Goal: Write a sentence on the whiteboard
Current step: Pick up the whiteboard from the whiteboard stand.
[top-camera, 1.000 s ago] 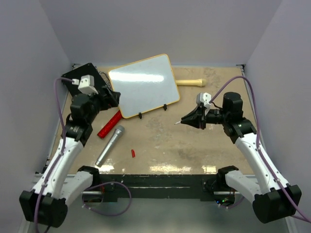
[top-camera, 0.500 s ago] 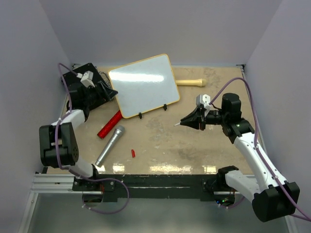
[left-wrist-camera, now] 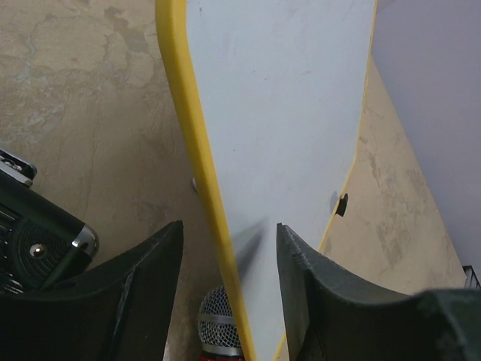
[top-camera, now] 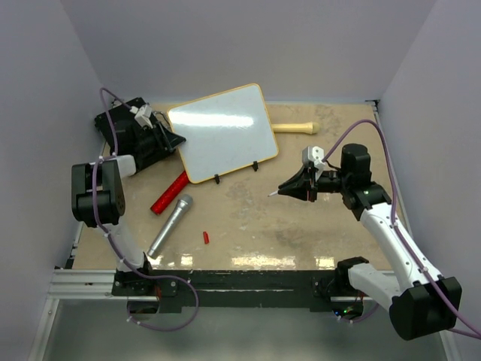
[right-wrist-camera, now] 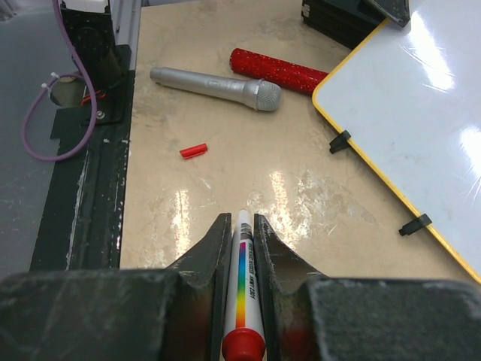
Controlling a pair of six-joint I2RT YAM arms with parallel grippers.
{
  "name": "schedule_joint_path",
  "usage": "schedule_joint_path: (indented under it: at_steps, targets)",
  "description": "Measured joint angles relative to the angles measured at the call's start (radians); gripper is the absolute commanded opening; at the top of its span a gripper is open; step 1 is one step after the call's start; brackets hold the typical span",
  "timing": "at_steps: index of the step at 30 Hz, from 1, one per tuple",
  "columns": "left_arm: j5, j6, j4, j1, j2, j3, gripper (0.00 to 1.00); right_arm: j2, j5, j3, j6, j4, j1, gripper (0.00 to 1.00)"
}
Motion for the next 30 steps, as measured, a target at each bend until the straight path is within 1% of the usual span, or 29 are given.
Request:
schedule_joint_path:
  at_steps: [5, 6, 8, 10, 11, 14, 15, 16, 19, 21, 27, 30]
  targets:
    - [0.04, -0.006, 0.032, 0.0, 0.067, 0.032, 0.51, 0.008, -0.003, 0.0, -0.008, 0.0, 0.0, 0.0]
    - [0.051, -0.011, 0.046, 0.0, 0.076, 0.035, 0.48, 0.009, -0.003, 0.0, -0.009, 0.0, 0.0, 0.0]
    - [0.071, -0.025, 0.074, 0.0, 0.09, 0.04, 0.45, 0.012, -0.003, 0.0, -0.011, 0.0, 0.0, 0.0]
    - [0.095, -0.039, 0.107, 0.0, 0.106, 0.047, 0.36, 0.014, -0.003, 0.0, -0.011, 0.0, 0.0, 0.0]
    - [0.107, -0.051, 0.124, 0.0, 0.114, 0.05, 0.34, 0.014, -0.003, 0.0, -0.012, 0.0, 0.0, 0.0]
    - [0.142, -0.086, 0.181, 0.0, 0.134, 0.053, 0.2, 0.016, -0.003, 0.0, -0.014, 0.0, 0.0, 0.0]
    - [0.159, -0.109, 0.205, 0.0, 0.143, 0.055, 0.06, 0.017, -0.003, 0.0, -0.015, 0.0, 0.0, 0.0]
    - [0.172, -0.135, 0.229, 0.001, 0.15, 0.056, 0.0, 0.02, -0.002, 0.0, -0.015, 0.0, 0.0, 0.0]
    - [0.244, -0.253, 0.31, 0.003, 0.166, 0.057, 0.0, 0.026, -0.002, 0.0, -0.017, -0.001, -0.002, 0.0]
    - [0.261, -0.309, 0.374, -0.003, 0.169, 0.057, 0.0, 0.03, -0.002, 0.0, -0.019, -0.001, -0.002, 0.0]
    - [0.27, -0.399, 0.529, -0.007, 0.167, 0.042, 0.0, 0.031, -0.002, 0.0, -0.027, -0.002, -0.002, 0.0]
    - [0.267, -0.428, 0.556, -0.007, 0.139, 0.03, 0.0, 0.031, -0.002, 0.0, -0.03, -0.005, -0.002, 0.0]
